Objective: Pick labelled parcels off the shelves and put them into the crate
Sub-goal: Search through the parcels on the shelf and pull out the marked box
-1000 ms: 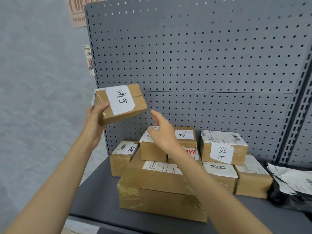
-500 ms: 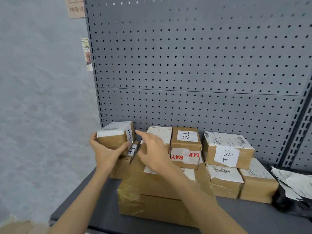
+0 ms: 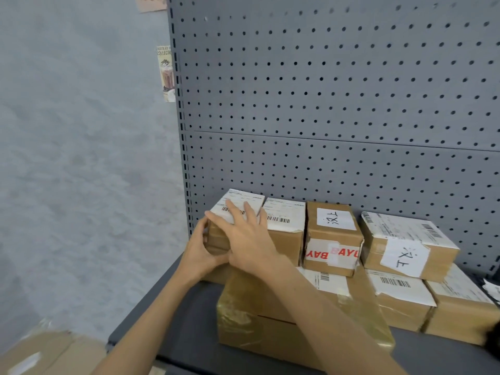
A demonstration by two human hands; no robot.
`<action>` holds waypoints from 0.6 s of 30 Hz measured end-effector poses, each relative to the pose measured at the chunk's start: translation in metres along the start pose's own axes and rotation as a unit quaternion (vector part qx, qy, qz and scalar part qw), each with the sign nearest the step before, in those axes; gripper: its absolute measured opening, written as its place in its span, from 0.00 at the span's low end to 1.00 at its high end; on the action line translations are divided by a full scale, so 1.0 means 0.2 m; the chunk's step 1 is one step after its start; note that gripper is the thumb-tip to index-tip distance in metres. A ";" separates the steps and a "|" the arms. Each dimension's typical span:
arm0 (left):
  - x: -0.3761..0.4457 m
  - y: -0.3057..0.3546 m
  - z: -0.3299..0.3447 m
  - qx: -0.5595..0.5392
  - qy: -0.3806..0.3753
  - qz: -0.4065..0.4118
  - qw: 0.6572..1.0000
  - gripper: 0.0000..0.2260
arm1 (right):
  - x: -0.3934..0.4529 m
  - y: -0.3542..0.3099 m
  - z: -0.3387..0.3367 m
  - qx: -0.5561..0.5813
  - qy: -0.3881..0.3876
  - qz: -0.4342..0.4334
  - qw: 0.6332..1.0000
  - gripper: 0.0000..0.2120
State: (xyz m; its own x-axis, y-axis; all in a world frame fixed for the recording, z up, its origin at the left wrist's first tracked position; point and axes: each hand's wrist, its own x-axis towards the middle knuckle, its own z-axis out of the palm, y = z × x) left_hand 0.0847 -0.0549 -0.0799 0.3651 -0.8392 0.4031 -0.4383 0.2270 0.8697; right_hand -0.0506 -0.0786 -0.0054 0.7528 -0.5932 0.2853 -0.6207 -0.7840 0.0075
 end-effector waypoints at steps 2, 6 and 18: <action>0.00 -0.02 -0.03 -0.001 -0.029 -0.009 1.000 0.42 | 0.03 -0.01 0.00 -0.009 -0.013 -0.001 1.000 0.40; 0.00 -0.04 -0.04 0.034 -0.055 -0.047 0.997 0.39 | 0.07 -0.02 0.00 -0.015 -0.010 0.013 1.000 0.36; 0.02 -0.05 -0.06 0.226 -0.022 -0.079 0.971 0.30 | 0.04 0.00 0.01 -0.021 0.034 0.023 0.999 0.33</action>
State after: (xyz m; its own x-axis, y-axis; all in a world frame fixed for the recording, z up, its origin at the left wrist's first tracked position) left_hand 0.1007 -0.0546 -0.0836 0.4260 -0.8681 0.2547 -0.6989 -0.1369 0.7020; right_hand -0.0443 -0.0848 -0.0050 0.7070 -0.6140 0.3510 -0.6643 -0.7468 0.0315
